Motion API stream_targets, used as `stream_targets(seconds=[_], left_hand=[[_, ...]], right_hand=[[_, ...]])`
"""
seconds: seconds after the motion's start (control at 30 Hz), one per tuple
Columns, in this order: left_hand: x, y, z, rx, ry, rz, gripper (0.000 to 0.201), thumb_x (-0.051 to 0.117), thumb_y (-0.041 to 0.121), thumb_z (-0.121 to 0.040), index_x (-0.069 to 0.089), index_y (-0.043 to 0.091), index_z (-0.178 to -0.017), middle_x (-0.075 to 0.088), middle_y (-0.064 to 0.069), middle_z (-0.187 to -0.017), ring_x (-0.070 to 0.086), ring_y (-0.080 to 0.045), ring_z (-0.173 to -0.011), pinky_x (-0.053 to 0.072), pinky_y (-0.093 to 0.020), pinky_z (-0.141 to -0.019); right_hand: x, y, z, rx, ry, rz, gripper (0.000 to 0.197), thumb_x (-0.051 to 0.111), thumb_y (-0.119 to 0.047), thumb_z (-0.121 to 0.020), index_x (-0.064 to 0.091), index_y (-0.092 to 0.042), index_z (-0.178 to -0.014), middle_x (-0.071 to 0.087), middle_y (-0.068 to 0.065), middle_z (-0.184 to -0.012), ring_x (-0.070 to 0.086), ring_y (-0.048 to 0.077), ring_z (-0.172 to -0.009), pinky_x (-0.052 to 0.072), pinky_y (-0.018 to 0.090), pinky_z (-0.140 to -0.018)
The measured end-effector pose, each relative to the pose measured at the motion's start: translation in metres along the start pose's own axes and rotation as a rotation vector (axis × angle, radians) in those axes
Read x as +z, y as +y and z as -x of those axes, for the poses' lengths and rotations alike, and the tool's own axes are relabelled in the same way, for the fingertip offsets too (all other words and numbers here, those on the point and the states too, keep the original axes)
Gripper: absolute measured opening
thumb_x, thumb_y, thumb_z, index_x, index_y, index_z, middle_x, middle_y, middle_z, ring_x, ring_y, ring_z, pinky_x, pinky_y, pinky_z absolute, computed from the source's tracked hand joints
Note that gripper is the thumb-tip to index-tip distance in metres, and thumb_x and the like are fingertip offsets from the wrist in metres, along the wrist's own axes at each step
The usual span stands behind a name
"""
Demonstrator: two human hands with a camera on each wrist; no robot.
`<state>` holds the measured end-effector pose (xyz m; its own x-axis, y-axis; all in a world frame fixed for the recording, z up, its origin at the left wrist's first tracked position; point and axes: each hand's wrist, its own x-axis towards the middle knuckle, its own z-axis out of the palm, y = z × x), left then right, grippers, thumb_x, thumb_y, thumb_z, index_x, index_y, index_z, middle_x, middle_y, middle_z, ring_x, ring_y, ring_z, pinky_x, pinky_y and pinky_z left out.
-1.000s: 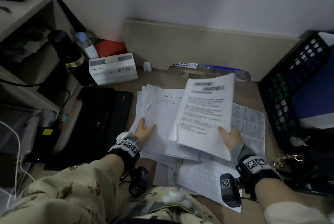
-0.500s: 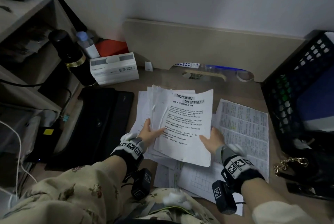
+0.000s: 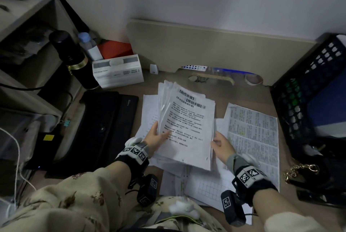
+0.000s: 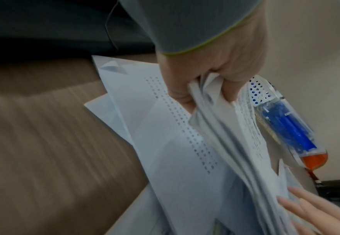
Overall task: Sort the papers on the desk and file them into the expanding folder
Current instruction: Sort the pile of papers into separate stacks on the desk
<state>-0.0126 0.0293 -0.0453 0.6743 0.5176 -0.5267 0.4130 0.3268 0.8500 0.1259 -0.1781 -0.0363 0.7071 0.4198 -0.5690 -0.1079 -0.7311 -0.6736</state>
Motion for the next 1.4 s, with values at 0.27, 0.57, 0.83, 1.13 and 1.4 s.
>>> stream_targets(seconds=[0.27, 0.57, 0.83, 1.13, 1.4], left_hand=[[-0.004, 0.014, 0.0, 0.036, -0.096, 0.096, 0.027, 0.063, 0.015, -0.092, 0.058, 0.02, -0.118, 0.069, -0.01, -0.113, 0.068, -0.029, -0.098, 0.055, -0.044, -0.088], [0.013, 0.026, 0.005, 0.114, -0.218, 0.035, 0.044, 0.064, -0.001, -0.088, 0.051, 0.019, -0.125, 0.066, -0.01, -0.122, 0.066, -0.026, -0.105, 0.055, -0.043, -0.091], [0.021, 0.058, 0.008, 0.306, -0.128, 0.042, 0.036, 0.073, 0.011, -0.083, 0.061, 0.013, -0.117, 0.071, -0.002, -0.109, 0.069, -0.02, -0.1, 0.058, -0.035, -0.083], [0.016, 0.048, 0.008, 0.202, -0.067, -0.044, 0.046, 0.08, 0.031, -0.076, 0.064, 0.019, -0.118, 0.073, 0.003, -0.107, 0.07, -0.013, -0.096, 0.058, -0.025, -0.079], [-0.021, 0.024, -0.015, -0.002, 0.197, -0.339, 0.039, 0.06, 0.034, -0.094, 0.057, 0.011, -0.124, 0.065, -0.008, -0.121, 0.064, -0.019, -0.102, 0.052, -0.027, -0.076]], right_hand=[[-0.003, 0.004, -0.011, 0.145, -0.026, -0.341, 0.055, 0.055, -0.055, -0.086, 0.054, -0.012, -0.12, 0.066, 0.004, -0.105, 0.061, 0.02, -0.09, 0.051, 0.037, -0.085], [-0.013, -0.019, -0.001, -0.055, 0.258, -0.462, 0.072, 0.072, -0.034, -0.079, 0.041, -0.006, -0.137, 0.05, 0.0, -0.132, 0.046, 0.018, -0.122, 0.035, 0.039, -0.108], [-0.029, -0.052, 0.009, -0.181, 0.271, -0.65, 0.032, 0.066, 0.009, -0.079, 0.058, -0.006, -0.106, 0.064, 0.003, -0.093, 0.061, 0.022, -0.082, 0.047, 0.036, -0.083], [-0.019, -0.038, 0.01, -0.169, 0.183, -0.446, 0.023, 0.063, -0.009, -0.088, 0.063, 0.001, -0.109, 0.064, 0.012, -0.1, 0.06, 0.024, -0.093, 0.048, 0.036, -0.085], [-0.01, -0.004, -0.006, 0.111, 0.203, -0.368, 0.03, 0.062, -0.006, -0.088, 0.061, 0.001, -0.117, 0.064, 0.017, -0.118, 0.062, 0.033, -0.106, 0.048, 0.044, -0.096]])
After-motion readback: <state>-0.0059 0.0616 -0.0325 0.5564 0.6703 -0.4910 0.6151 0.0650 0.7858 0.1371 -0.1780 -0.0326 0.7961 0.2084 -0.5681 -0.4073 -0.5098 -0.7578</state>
